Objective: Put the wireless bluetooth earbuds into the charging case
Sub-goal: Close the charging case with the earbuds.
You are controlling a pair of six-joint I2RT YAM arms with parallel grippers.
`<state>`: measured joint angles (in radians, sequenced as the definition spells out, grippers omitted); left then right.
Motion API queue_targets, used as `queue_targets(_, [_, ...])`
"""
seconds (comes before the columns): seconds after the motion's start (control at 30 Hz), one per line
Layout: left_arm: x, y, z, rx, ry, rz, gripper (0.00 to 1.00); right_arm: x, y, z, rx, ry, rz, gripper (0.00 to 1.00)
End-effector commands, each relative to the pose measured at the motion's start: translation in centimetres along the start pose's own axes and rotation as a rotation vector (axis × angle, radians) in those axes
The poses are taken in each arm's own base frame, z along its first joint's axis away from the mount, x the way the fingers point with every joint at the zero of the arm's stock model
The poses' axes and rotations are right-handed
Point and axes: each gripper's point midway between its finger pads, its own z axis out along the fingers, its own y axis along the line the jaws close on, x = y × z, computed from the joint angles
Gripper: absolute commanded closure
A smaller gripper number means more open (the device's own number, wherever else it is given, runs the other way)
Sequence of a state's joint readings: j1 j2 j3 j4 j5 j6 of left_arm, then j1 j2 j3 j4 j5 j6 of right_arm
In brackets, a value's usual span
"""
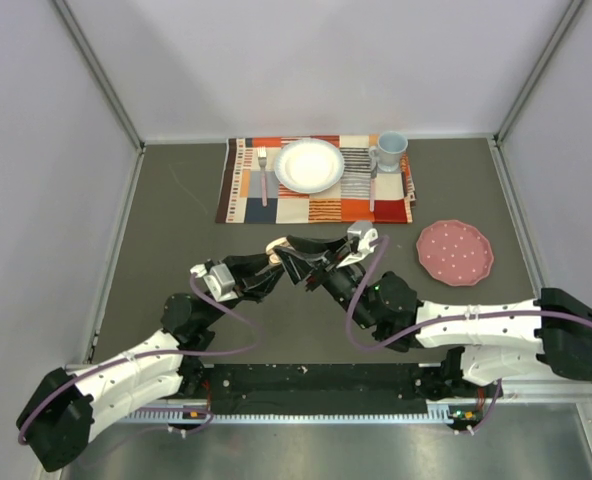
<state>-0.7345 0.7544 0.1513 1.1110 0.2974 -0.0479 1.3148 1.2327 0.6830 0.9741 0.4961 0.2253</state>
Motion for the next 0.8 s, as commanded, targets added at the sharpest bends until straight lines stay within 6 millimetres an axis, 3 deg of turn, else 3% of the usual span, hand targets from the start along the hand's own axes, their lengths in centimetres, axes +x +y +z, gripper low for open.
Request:
queue_targets(0.0, [-2.4,0.0,0.5,0.007,-0.082,0.037,1.00,-4.3,1.4,0.1,-0.035,-0.091,0.024,0.57])
queue_targets(0.13, [-2.2,0.1,0.4,0.002,-0.072,0.038,1.00,-5.5,1.4,-0.2,-0.035,-0.107,0.011,0.56])
queue_targets(0.27, [-2.1,0.2,0.3,-0.008,-0.067,0.041,1.00,-6.7,0.6,-0.4,0.022,-0.107,0.020,0.34])
queue_targets(0.3, [-2.1,0.3,0.2,-0.013,-0.068,0.041,1.00,-6.2,0.0,-0.5,0.051,-0.066,-0.012,0.29])
queue_targets(0.33, [-2.3,0.3,0.2,-0.015,-0.073,0.041,1.00,-7.2,0.1,-0.2,0.070,-0.065,-0.016,0.22])
queue_targets(0.4, [-2.8,0.3,0.1,-0.016,-0.086,0.037,1.00,-6.2,-1.6,-0.3,0.163,0.028,-0.102,0.11])
queue_targets(0.47, [-3.0,0.3,0.1,-0.021,-0.086,0.035,1.00,-8.0,-2.4,0.3,0.242,0.035,-0.146,0.04])
queue_targets(0.57, [-3.5,0.5,0.0,-0.032,-0.096,0.028,1.00,-9.4,-3.8,1.2,0.306,0.091,-0.212,0.01])
queue_targets(0.77, [-5.4,1.1,0.8,-0.062,-0.104,0.018,1.00,-11.4,-6.2,2.9,0.301,0.130,-0.076,0.01])
